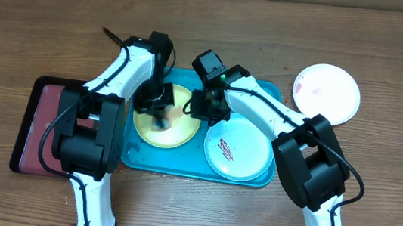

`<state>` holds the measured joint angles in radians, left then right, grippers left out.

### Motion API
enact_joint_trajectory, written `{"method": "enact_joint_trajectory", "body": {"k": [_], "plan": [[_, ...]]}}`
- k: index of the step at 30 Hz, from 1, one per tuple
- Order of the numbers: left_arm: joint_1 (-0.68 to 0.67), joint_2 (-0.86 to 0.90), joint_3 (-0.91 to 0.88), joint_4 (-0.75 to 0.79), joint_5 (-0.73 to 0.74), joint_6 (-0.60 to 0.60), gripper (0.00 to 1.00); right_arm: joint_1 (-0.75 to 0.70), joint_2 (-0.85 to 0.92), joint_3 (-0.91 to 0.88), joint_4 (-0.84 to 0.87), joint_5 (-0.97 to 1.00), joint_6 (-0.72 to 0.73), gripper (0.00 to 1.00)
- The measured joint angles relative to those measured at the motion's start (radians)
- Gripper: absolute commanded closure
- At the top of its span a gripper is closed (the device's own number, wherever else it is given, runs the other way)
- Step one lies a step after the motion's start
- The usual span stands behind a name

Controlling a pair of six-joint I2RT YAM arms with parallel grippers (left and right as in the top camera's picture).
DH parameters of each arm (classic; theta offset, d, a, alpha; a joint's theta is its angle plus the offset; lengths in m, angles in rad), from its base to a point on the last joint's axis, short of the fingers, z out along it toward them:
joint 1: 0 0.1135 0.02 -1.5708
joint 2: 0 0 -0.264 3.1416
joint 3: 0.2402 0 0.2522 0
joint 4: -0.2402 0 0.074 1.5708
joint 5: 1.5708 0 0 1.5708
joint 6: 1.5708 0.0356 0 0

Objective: Clean dirty plates on tray and stack at the side
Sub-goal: 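Scrub the yellow plate with the sponge using the left gripper, then withdraw the left gripper and lift the yellow plate with the right gripper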

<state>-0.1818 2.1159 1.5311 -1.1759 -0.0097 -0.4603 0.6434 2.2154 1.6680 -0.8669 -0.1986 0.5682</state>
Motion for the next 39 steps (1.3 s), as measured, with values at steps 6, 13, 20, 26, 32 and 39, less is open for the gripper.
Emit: {"method": "enact_joint_trajectory", "body": {"k": [6,13,20,26,32,39], "plan": [[0.011,0.021,0.070,-0.210,-0.332,-0.193,0.96,0.014,0.000,0.000,0.013,-0.010,-0.003,0.96],[0.047,0.018,0.219,-0.287,-0.519,-0.330,0.96,-0.003,0.000,0.035,-0.053,0.045,-0.039,0.96],[0.116,-0.143,0.237,-0.201,-0.421,-0.348,0.96,-0.004,-0.019,0.156,-0.105,0.142,-0.167,0.96],[0.331,-0.326,0.261,-0.173,-0.251,-0.300,0.96,0.069,-0.130,0.219,-0.119,0.494,-0.331,0.96],[0.541,-0.339,0.265,-0.180,-0.106,-0.216,0.96,0.229,-0.207,0.235,-0.012,0.933,-0.560,0.96],[0.599,-0.332,0.265,-0.180,-0.037,-0.167,0.96,0.371,-0.208,0.236,0.179,1.300,-0.913,0.96]]}}
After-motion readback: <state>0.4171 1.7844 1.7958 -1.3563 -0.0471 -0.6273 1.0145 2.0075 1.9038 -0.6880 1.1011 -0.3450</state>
